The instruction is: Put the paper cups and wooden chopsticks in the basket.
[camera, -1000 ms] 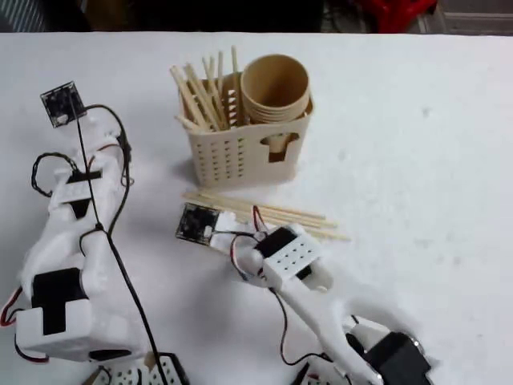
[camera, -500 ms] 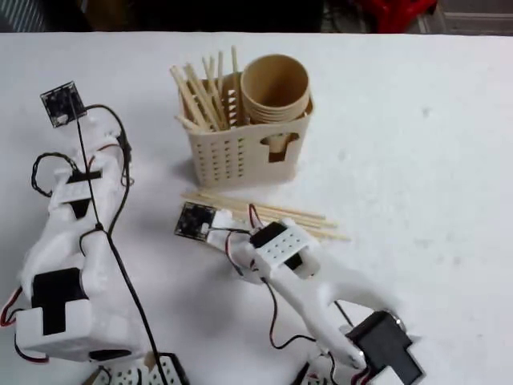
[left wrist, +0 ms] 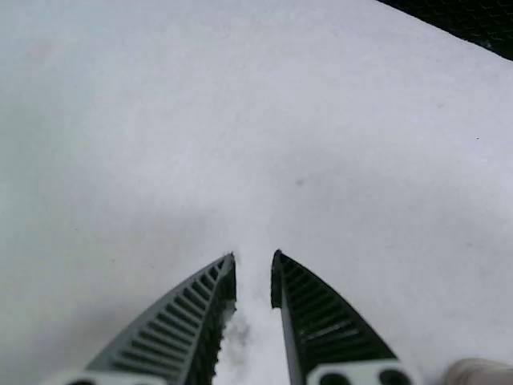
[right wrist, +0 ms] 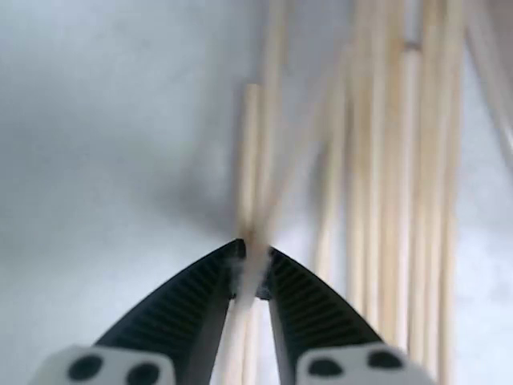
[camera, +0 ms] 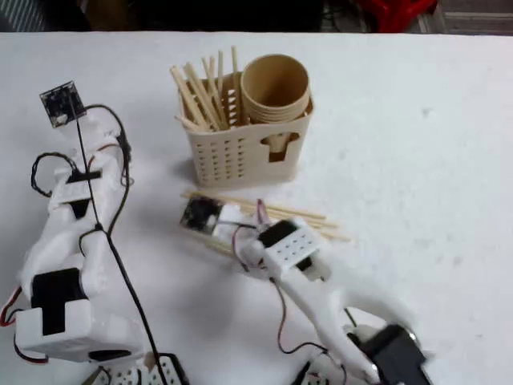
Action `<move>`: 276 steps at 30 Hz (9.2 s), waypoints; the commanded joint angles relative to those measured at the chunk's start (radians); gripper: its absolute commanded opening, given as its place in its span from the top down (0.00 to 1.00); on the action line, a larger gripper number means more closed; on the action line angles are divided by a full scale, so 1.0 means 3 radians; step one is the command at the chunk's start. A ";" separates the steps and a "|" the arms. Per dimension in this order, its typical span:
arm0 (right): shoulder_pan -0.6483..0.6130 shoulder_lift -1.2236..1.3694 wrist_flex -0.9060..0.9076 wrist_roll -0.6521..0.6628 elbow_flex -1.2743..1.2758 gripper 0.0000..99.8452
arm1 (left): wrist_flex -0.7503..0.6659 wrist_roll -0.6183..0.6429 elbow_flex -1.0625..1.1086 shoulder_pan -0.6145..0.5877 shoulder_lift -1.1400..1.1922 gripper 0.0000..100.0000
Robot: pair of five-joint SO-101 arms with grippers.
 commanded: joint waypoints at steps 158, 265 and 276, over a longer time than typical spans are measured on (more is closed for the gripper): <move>0.0345 -0.0100 -0.2355 -0.1048 -0.2010 0.95 | 0.0266 -0.0026 -0.0711 -0.0274 0.0519 0.91; 0.0182 0.0662 -0.0074 -0.0128 -0.0522 0.98 | 0.0312 -0.0026 -0.0696 -0.0279 0.0509 0.91; 0.0161 -0.0212 0.0059 -0.0133 -0.0159 0.98 | 0.0312 -0.0026 -0.0696 -0.0279 0.0509 0.91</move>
